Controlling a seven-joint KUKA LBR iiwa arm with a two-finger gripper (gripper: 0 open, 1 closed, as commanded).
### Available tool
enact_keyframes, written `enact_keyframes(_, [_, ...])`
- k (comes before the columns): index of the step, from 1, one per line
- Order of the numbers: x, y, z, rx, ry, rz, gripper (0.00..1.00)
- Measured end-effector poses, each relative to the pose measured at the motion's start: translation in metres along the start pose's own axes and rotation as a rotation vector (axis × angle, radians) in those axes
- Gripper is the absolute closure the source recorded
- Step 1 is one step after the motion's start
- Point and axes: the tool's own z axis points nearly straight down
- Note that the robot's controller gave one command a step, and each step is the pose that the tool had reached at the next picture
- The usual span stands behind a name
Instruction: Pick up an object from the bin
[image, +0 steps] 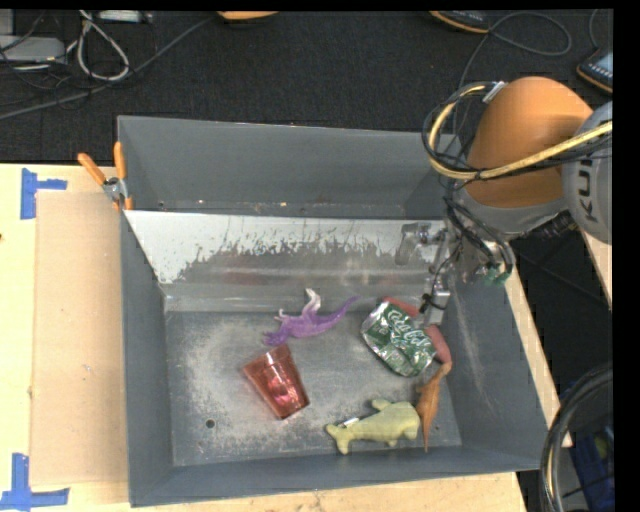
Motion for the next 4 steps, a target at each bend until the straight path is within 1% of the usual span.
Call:
enact_keyframes(1, [-0.001,0.000,-0.005,0.001,-0.007,-0.001,0.00])
enact_keyframes(2, [0.007,-0.027,0.078,0.000,-0.011,0.056,0.00])
enact_keyframes(3, [0.016,-0.036,0.103,-0.001,-0.008,0.097,0.00])
enact_keyframes(4, [0.025,-0.042,0.103,-0.001,-0.003,0.140,0.00])
